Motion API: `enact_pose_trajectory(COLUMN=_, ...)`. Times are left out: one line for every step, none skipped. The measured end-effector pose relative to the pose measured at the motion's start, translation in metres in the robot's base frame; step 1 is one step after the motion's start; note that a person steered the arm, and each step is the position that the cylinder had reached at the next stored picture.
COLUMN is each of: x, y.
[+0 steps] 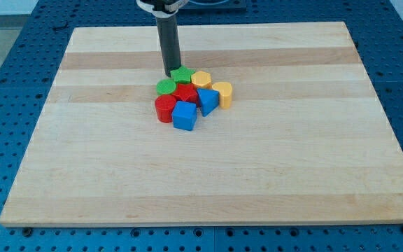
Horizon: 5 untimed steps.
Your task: Move your arm to the center left of the board
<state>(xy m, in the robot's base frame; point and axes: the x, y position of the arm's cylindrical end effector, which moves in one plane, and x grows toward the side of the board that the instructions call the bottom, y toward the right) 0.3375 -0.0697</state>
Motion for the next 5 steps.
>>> enact_pose_trajectory(x=0.006, y=0.002)
enact_pose_trajectory(x=0.006, y=0.002)
enact_pose_trajectory(x=0.006, y=-0.015)
enact_pose_trajectory(x=0.006, y=-0.046)
enact_pose_trajectory(x=0.006, y=-0.072)
